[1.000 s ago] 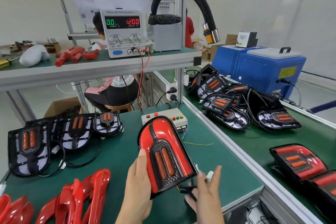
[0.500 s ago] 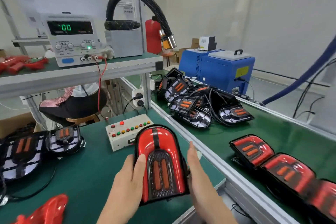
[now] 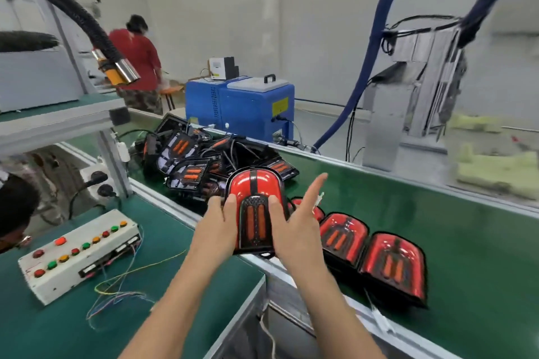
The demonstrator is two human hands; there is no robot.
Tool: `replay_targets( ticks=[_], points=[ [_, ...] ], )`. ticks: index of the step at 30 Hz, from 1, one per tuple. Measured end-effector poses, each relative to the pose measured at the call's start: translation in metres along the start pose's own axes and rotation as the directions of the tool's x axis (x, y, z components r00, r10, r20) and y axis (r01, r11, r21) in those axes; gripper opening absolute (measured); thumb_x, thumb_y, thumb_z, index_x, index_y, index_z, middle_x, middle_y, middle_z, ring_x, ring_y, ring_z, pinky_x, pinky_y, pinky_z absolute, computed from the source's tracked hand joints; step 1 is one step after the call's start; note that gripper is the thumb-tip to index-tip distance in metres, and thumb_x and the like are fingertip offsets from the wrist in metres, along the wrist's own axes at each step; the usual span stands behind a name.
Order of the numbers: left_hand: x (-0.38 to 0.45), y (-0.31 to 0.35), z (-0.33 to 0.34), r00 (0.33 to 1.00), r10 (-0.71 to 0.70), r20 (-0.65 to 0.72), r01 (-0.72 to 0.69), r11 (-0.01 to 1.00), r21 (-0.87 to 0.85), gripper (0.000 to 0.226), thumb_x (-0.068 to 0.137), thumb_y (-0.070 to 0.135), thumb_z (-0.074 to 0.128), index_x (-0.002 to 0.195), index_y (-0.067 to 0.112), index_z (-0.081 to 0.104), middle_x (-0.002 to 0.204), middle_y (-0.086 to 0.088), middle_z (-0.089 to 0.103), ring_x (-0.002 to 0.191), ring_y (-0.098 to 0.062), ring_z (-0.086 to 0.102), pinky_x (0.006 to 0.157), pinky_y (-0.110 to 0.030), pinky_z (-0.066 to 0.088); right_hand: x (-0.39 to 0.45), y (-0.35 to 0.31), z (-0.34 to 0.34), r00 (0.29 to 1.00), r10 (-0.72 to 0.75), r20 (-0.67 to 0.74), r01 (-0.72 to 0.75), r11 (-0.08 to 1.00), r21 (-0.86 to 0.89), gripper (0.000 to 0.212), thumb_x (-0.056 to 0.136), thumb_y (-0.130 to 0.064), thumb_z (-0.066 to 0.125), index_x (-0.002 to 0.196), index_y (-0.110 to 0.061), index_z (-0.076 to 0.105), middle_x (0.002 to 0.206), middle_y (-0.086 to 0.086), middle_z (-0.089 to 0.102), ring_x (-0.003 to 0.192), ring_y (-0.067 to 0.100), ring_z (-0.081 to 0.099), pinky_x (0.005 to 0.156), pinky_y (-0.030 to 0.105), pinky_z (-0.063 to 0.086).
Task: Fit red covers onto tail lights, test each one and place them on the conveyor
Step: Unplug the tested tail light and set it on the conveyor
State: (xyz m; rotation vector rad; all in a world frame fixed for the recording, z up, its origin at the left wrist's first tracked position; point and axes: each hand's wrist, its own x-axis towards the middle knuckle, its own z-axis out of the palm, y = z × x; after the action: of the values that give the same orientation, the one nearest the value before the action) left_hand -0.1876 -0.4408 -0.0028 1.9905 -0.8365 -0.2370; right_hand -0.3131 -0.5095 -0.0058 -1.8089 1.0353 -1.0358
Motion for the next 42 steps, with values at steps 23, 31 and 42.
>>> replay_targets(
  ticks=[23,31,42],
  points=[
    [0.077,0.03,0.113,0.986,-0.085,0.142,0.05,0.97,0.236,0.053,0.106,0.055,0.03,0.117,0.009,0.053,0.116,-0.016,0.064,0.106,-0.036,0.058,0.083,-0.042,0.044,0.107,0.091,-0.017,0.916,0.383,-0.114,-0.393,0.915,-0.085,0.05,0.09,-0.057,0.063,0.086,-0.008,0.057,0.08,0.006,0.063,0.075,0.027,0.06,0.061,0.034,0.043],
    [0.103,0.027,0.112,0.96,-0.012,0.28,-0.095,0.925,0.367,0.052,0.106,0.056,0.033,0.107,0.01,0.057,0.112,-0.015,0.065,0.105,-0.035,0.059,0.093,-0.048,0.05,0.115,0.104,-0.027,0.923,0.385,0.008,-0.373,0.899,-0.229,0.052,0.089,-0.055,0.062,0.062,-0.015,0.042,0.05,-0.004,0.043,0.045,0.017,0.042,0.05,0.027,0.037],
    [0.118,0.028,0.128,0.934,-0.001,0.358,-0.175,0.871,0.459,0.05,0.107,0.053,0.036,0.087,0.009,0.053,0.099,-0.014,0.067,0.089,-0.033,0.061,0.077,-0.04,0.049,0.108,0.102,-0.031,0.941,0.335,-0.056,-0.321,0.824,-0.467,0.058,0.093,-0.06,0.053,0.059,-0.013,0.045,0.06,-0.001,0.054,0.052,0.019,0.051,0.054,0.03,0.043]
  ],
)
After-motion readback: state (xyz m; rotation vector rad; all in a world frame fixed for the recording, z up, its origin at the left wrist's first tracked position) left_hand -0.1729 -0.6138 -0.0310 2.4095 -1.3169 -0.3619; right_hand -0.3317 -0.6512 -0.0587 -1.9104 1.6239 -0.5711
